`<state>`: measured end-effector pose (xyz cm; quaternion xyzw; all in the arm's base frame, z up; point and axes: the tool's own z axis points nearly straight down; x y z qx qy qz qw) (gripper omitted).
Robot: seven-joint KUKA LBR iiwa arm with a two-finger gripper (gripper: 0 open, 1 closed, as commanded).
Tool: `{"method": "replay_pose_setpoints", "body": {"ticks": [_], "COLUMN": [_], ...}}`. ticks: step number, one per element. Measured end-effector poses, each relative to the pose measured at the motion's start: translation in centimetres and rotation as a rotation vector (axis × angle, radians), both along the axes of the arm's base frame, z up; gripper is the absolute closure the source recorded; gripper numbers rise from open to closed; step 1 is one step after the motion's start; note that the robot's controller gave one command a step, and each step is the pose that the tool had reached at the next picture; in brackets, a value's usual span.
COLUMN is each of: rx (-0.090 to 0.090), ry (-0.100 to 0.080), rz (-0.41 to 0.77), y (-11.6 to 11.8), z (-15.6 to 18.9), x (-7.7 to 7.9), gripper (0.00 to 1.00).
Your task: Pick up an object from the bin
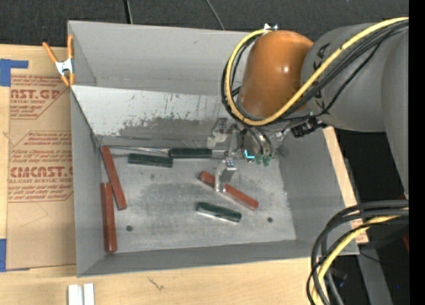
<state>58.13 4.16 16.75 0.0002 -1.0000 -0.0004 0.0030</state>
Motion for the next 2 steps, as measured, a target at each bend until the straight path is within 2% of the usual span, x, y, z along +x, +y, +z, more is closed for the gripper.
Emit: {"method": "replay_pose_setpoints", "body": {"ticks": [1, 2], "rx": [0.0, 0.001], "ry": [-0.008, -0.011], "rz": [0.0, -0.083], "y": [0.0, -3.2], "z": [0.5, -6.1], "x": [0.2, 0.0], "gripper": [0.0, 0.0]}}
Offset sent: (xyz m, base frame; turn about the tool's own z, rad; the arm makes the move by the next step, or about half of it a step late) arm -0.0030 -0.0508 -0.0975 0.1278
